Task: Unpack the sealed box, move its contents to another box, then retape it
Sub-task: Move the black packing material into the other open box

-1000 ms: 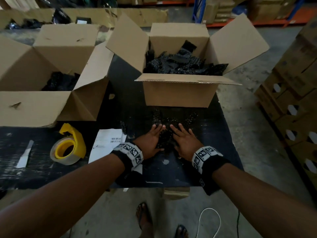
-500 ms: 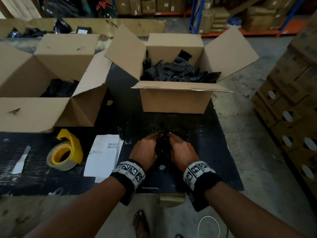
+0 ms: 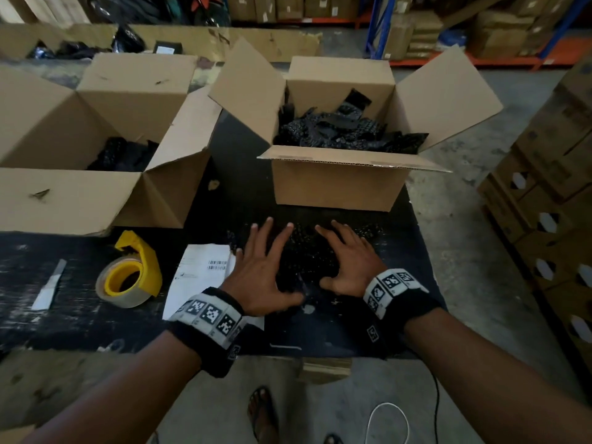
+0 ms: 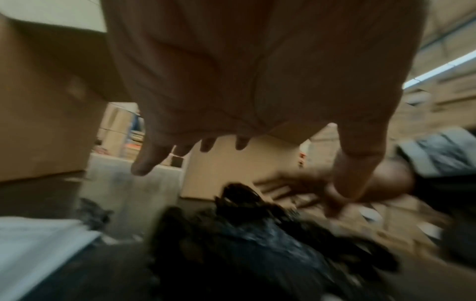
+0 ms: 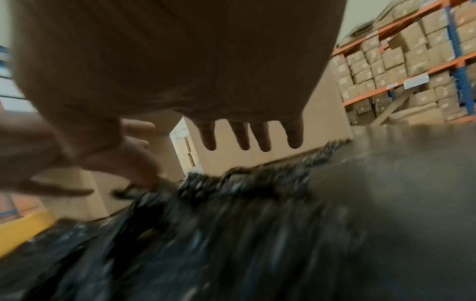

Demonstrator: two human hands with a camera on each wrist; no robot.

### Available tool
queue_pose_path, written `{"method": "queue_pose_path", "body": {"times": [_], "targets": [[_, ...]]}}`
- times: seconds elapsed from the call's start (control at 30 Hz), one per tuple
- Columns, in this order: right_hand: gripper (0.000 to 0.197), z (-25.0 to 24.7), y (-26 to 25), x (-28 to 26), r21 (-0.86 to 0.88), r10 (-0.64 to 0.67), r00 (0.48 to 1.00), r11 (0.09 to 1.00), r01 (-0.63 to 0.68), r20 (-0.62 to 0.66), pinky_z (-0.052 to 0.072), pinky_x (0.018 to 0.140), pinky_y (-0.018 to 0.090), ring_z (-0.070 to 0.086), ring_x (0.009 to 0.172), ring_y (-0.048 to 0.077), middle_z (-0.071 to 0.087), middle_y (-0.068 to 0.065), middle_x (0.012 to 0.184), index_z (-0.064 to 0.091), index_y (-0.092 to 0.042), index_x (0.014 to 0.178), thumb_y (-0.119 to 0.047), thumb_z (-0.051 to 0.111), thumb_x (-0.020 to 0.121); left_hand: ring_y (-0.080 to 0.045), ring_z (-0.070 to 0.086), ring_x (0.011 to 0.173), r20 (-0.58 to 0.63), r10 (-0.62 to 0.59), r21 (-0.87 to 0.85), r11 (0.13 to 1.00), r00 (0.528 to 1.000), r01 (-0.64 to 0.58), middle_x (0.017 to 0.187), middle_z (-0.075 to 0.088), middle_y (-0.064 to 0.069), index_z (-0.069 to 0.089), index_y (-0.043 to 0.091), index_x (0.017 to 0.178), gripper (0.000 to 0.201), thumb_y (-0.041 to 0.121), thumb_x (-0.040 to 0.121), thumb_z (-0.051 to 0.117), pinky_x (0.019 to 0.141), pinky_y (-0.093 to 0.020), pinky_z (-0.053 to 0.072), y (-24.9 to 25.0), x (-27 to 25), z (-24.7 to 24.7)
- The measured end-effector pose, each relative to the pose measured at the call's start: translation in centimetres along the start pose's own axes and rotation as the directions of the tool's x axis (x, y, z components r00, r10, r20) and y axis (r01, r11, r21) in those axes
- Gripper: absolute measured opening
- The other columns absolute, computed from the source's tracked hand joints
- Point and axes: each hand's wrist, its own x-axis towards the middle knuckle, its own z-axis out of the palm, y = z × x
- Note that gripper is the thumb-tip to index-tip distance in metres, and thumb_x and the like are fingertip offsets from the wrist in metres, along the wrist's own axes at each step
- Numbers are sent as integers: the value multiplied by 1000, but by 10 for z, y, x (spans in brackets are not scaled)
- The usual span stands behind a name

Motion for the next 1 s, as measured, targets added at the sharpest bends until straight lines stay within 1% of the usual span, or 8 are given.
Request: {"method": "queue_pose_path", "body": {"times": [0.17, 0.33, 0.43, 0.53, 0.7, 0.77, 0.87, 1.0], "targets": [[138, -16, 12, 22, -173, -78, 986, 980, 102, 144, 0, 117, 64, -21, 151, 28, -28, -9, 163, -18, -52, 151, -72, 76, 52, -34, -33, 149, 162, -84, 128, 990, 983, 64, 161, -41, 2, -24, 42, 155, 137, 87, 61, 66, 113, -76, 3, 19, 23, 38], [118, -8, 10, 35, -210, -22, 947, 973, 94, 322, 2, 119, 65, -18, 153, 28, -28, -8, 163, -18, -53, 150, -57, 72, 75, -38, -24, 152, 189, -200, 189, 968, 961, 164, 164, -35, -2, -22, 41, 157, 107, 65, 89, 58, 113, -78, 6, 20, 36, 56], [99, 6, 9, 22, -178, -72, 952, 976, 129, 297, 2, 121, 60, -13, 154, 25, -20, -7, 166, -9, -46, 156, -42, 62, 87, -37, -21, 154, 187, -172, 183, 973, 967, 138, 166, -30, -4, -20, 40, 158, 96, 59, 96, 51, 115, -76, 6, 16, 34, 58], [94, 5, 12, 12, -97, -116, 950, 984, 150, 289, 1, 123, 55, -13, 154, 21, -15, -9, 167, -2, -46, 157, -45, 60, 86, -35, -22, 154, 217, -158, 196, 974, 963, 116, 167, -27, -3, -17, 40, 158, 102, 64, 91, 55, 114, -77, 5, 11, 33, 51], [118, -8, 23, 9, -190, -118, 905, 959, 211, 408, 2, 120, 56, -17, 153, 25, -23, -8, 165, -10, -49, 155, -50, 75, 73, -38, -37, 146, 216, -124, 316, 947, 968, 51, 161, -40, -1, -18, 45, 156, 131, 88, 62, 63, 109, -80, -7, -1, 39, 41], [123, -8, 28, 8, -220, -121, 893, 947, 235, 434, 3, 120, 58, -19, 152, 27, -27, -8, 164, -12, -49, 154, -49, 78, 71, -38, -36, 147, 244, -131, 302, 952, 961, 53, 160, -41, -2, -19, 47, 156, 136, 92, 58, 63, 112, -78, -6, -7, 44, 40], [112, -5, 30, 8, -218, -134, 898, 945, 242, 420, 6, 121, 60, -17, 152, 26, -25, -8, 164, -12, -48, 155, -49, 72, 81, -36, -26, 152, 298, -119, 262, 964, 947, 39, 164, -34, -6, -18, 44, 157, 126, 87, 68, 61, 117, -72, -1, -11, 46, 42], [87, 5, 25, 6, -170, -167, 944, 960, 221, 283, 16, 121, 59, -6, 154, 28, -15, -6, 167, -10, -45, 156, -42, 55, 98, -32, -19, 155, 262, -45, 204, 979, 964, -9, 167, -26, -10, -10, 34, 161, 106, 68, 88, 59, 123, -63, 3, -10, 43, 46]]}}
